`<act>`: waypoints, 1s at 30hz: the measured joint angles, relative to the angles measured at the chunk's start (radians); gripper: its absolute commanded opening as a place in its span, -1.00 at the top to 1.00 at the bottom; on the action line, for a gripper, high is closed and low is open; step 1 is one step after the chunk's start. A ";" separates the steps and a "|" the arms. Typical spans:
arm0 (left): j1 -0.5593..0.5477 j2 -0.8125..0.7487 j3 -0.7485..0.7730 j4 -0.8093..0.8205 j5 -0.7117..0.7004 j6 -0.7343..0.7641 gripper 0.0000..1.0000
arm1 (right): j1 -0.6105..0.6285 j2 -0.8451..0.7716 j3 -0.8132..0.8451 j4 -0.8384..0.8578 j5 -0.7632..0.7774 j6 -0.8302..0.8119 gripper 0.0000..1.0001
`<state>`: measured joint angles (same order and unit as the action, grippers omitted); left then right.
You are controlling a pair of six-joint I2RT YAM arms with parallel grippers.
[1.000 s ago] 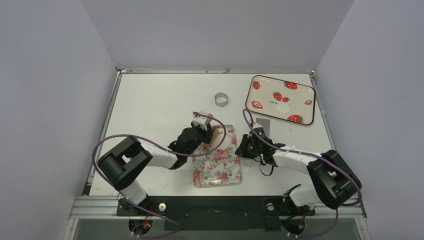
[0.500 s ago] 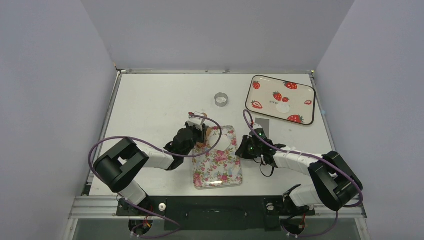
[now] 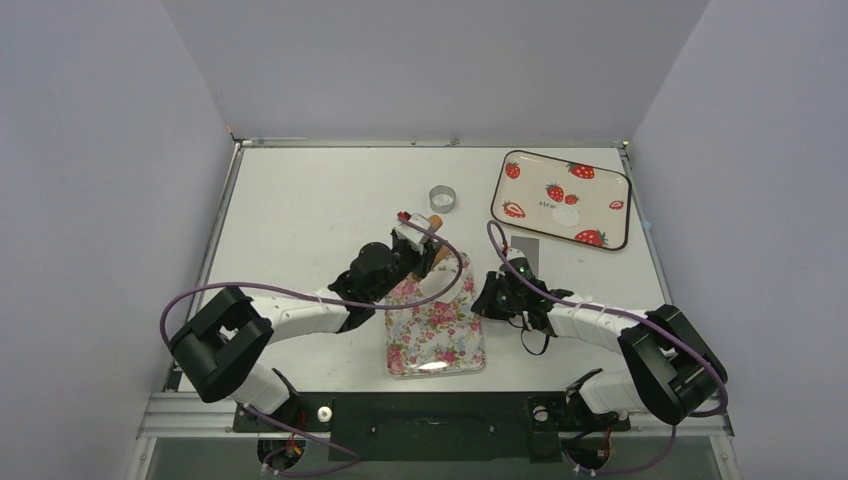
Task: Roll out the dumpling wrappers from the dough
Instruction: Place the spatula at the center of the board.
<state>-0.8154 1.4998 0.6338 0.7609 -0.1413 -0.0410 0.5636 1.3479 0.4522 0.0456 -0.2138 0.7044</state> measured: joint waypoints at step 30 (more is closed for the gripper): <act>-0.042 0.127 -0.148 0.196 -0.079 -0.084 1.00 | 0.000 0.005 0.003 -0.002 -0.024 -0.013 1.00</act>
<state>-0.8577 1.6264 0.4862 0.9573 -0.2203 -0.1246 0.5636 1.3533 0.4553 0.0437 -0.2375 0.6910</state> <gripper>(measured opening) 0.252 0.023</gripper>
